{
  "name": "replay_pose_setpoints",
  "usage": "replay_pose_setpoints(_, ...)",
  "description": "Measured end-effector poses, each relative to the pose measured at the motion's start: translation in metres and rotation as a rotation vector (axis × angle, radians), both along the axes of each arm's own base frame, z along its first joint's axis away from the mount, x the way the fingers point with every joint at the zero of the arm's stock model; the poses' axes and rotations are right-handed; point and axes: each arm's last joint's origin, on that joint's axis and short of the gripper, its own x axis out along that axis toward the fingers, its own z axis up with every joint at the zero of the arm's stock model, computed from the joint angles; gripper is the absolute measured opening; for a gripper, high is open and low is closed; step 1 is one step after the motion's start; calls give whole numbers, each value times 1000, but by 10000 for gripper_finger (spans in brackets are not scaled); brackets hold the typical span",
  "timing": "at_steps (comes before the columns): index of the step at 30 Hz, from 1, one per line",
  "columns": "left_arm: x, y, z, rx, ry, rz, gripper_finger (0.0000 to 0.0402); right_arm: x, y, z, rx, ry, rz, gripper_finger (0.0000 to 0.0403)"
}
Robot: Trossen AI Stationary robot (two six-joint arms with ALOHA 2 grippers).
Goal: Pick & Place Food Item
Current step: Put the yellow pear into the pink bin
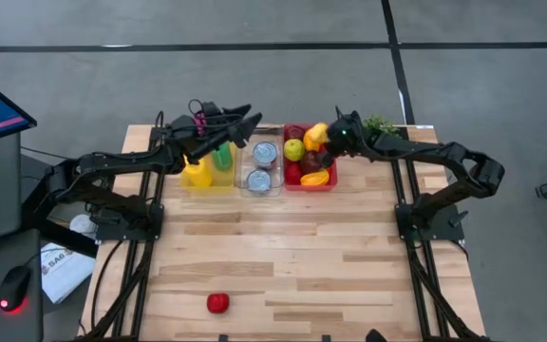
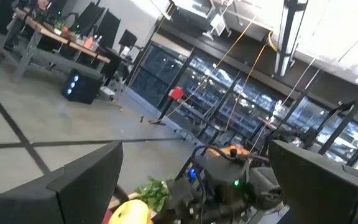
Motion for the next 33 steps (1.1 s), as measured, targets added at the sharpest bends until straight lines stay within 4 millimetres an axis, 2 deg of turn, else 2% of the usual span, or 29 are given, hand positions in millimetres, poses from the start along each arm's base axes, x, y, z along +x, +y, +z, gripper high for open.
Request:
replay_pose_setpoints(11,1,0,-3,-13,30,0,387,-14,-6,-7,294,-105,-128,50)
replay_pose_setpoints(16,1,0,-3,-13,30,0,386,-13,-5,-8,345,-124,-89,63)
replay_pose_setpoints(20,1,0,-3,-15,29,0,388,-13,-4,-8,352,-124,-90,96)
replay_pose_setpoints(29,1,0,-3,-22,24,-2,387,-13,-3,-8,376,-136,-59,209)
replay_pose_setpoints(33,1,0,-3,-22,24,-2,387,-12,-3,-5,403,-136,-41,236)
